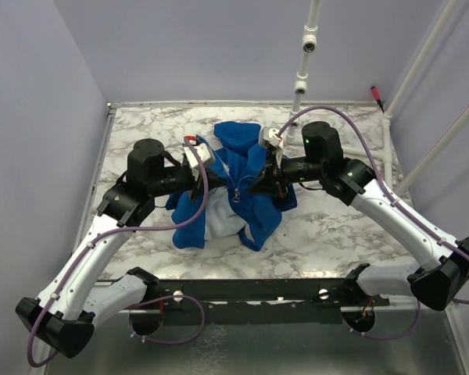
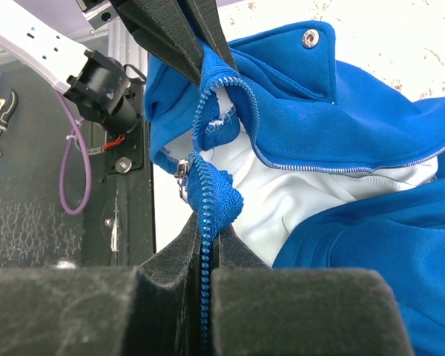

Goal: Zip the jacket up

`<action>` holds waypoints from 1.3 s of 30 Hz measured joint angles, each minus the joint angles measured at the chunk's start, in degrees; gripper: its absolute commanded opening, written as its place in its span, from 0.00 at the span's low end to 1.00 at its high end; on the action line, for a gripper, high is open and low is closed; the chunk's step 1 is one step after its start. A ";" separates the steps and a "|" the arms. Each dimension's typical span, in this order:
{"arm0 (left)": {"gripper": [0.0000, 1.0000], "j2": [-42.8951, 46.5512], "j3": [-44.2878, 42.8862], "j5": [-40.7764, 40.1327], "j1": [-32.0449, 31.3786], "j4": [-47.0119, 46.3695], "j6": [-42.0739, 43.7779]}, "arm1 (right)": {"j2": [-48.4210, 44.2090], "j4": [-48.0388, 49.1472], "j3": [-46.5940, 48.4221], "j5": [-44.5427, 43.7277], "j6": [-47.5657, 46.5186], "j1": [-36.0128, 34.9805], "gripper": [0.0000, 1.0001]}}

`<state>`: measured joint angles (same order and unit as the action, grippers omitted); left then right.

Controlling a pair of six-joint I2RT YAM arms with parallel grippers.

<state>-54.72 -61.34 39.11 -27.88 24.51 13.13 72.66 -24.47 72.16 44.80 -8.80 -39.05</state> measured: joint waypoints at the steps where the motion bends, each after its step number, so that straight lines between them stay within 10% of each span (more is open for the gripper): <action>1: 0.00 0.00 0.00 0.00 0.00 0.00 0.02 | 0.00 0.02 0.02 0.00 0.02 0.00 0.01; 39: 0.00 0.09 0.02 0.09 0.00 0.02 0.87 | 0.02 2.67 0.24 -0.76 2.78 0.00 0.01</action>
<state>-54.63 -61.32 39.20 -27.88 24.53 14.00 72.69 -21.80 72.40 44.03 -6.02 -39.05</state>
